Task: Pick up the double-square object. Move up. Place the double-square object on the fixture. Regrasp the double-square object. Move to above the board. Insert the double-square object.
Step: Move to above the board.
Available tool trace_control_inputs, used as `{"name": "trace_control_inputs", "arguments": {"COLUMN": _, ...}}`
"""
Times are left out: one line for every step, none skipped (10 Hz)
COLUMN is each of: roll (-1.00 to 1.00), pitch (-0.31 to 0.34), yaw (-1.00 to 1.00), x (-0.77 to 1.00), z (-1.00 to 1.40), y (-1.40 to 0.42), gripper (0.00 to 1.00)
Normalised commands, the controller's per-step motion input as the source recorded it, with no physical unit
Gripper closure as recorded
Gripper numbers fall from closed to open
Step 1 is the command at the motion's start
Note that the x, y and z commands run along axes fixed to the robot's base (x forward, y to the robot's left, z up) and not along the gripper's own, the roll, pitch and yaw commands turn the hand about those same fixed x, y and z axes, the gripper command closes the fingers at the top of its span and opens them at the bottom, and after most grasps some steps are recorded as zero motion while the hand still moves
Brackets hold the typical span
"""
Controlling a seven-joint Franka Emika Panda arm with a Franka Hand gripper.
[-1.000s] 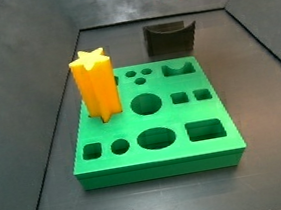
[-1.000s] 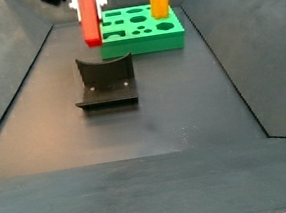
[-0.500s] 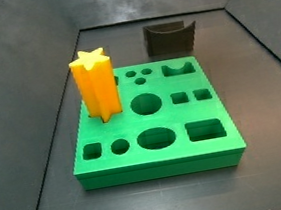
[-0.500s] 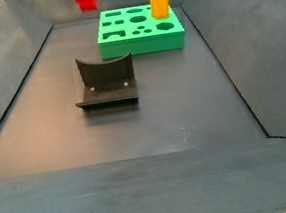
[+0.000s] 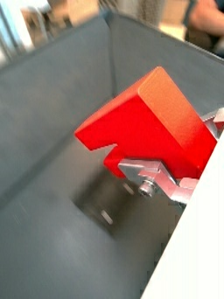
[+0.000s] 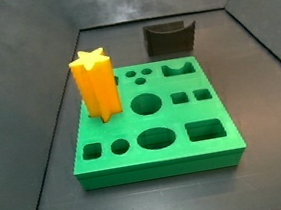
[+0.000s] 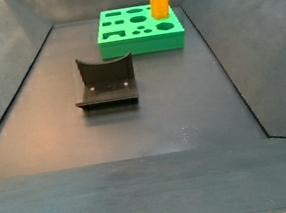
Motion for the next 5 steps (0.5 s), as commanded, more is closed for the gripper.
{"name": "trace_control_inputs", "arguments": {"roll": -1.0, "pitch": 0.046, "yaw": -0.13, "x": -0.43, "z": 0.15, "y": -1.0, "gripper": 1.0}}
{"name": "trace_control_inputs", "arguments": {"roll": -1.0, "pitch": 0.044, "yaw": -0.13, "x": -0.44, "z": 0.14, "y": -1.0, "gripper": 1.0}}
{"name": "trace_control_inputs", "arguments": {"roll": -1.0, "pitch": 0.048, "yaw": -0.12, "x": -0.45, "z": 0.14, "y": -1.0, "gripper": 1.0}}
{"name": "trace_control_inputs", "arguments": {"roll": -1.0, "pitch": 0.051, "yaw": -0.12, "x": -0.45, "z": 0.14, "y": -1.0, "gripper": 1.0}}
{"name": "trace_control_inputs", "arguments": {"roll": -1.0, "pitch": 0.054, "yaw": -0.11, "x": -0.47, "z": 0.14, "y": -1.0, "gripper": 1.0}}
